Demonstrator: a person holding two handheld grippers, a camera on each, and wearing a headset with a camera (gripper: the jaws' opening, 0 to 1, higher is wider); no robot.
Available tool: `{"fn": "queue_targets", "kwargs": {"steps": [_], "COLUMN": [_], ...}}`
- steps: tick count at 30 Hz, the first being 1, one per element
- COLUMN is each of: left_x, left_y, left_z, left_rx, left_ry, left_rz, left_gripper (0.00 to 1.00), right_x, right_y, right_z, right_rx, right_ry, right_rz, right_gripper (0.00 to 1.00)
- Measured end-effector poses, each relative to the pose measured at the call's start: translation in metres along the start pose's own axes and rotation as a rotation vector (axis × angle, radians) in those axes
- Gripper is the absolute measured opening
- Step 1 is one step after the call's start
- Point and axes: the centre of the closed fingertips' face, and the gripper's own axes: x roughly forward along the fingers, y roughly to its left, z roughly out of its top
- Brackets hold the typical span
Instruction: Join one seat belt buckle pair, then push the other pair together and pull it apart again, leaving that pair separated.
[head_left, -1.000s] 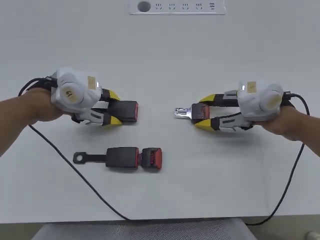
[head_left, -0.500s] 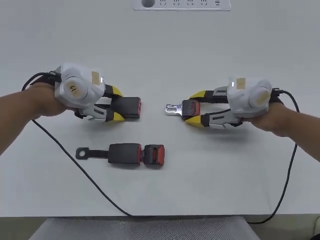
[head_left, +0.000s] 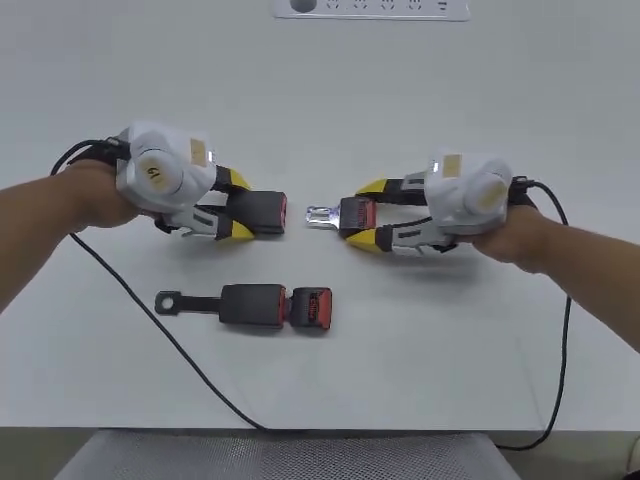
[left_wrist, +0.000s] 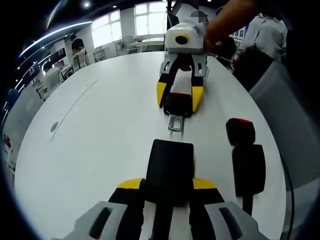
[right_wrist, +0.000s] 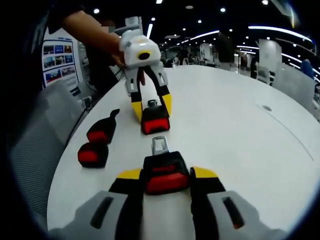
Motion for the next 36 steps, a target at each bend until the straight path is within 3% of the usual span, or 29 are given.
{"fn": "queue_targets", "kwargs": {"steps": [23, 36], "left_x": [0.0, 0.002], "left_y": [-0.001, -0.002], "left_z": [0.0, 0.0], "left_rx": [0.007, 0.031], "left_ry": [0.014, 0.034], "left_rz": [-0.003, -0.013], "left_gripper": [0.35, 0.34], "right_x": [0.03, 0.031], "right_y": [0.005, 0.0], "right_z": [0.02, 0.02], "right_rx": [-0.001, 0.012], "right_ry": [-0.009, 0.014], "right_rz": [0.015, 0.004], "right_gripper": [0.37, 0.36]}}
